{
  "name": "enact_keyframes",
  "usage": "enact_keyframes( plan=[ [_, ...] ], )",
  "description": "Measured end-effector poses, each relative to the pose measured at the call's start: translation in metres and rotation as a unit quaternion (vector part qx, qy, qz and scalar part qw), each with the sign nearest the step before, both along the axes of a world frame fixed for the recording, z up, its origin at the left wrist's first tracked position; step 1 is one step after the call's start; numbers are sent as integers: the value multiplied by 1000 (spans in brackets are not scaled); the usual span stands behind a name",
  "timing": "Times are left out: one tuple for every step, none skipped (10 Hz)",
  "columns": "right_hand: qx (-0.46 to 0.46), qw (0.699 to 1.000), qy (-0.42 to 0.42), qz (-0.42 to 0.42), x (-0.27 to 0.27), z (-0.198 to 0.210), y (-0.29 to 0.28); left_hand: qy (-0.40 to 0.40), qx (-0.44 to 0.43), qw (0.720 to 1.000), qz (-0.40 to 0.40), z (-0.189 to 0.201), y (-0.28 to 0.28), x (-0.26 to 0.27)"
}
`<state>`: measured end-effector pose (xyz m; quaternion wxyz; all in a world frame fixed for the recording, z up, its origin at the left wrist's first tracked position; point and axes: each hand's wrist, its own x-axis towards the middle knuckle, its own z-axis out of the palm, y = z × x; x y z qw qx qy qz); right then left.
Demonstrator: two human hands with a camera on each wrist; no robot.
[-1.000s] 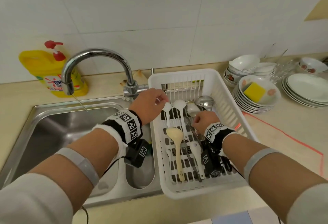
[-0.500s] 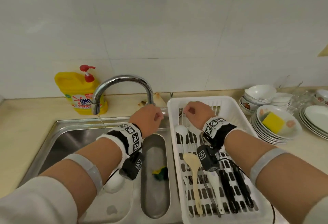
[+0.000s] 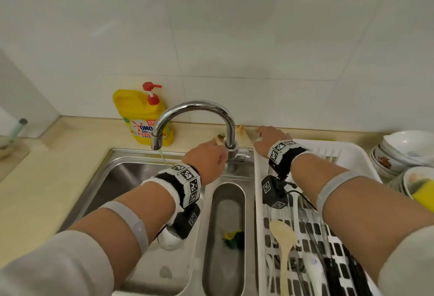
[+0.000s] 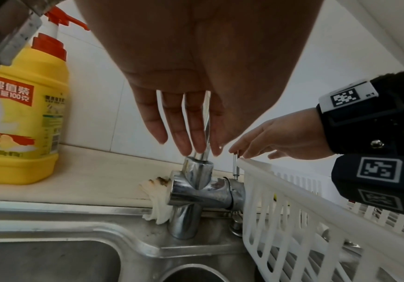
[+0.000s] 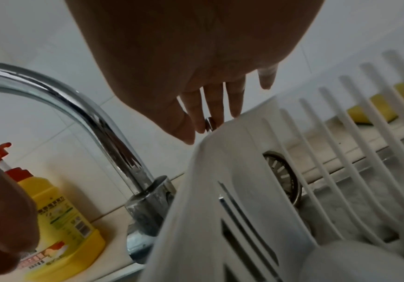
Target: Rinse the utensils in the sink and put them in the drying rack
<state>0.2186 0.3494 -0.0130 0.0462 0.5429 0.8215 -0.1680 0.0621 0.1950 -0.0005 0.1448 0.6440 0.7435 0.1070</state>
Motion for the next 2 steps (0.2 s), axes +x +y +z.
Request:
enact_keyframes(
  plan=[
    [-22, 999, 31, 3, 6, 7, -7, 0, -11, 1000, 2, -1, -5, 3],
    [-9, 999, 42, 22, 10, 13, -17, -9, 13, 1000, 4, 1, -10, 3]
  ],
)
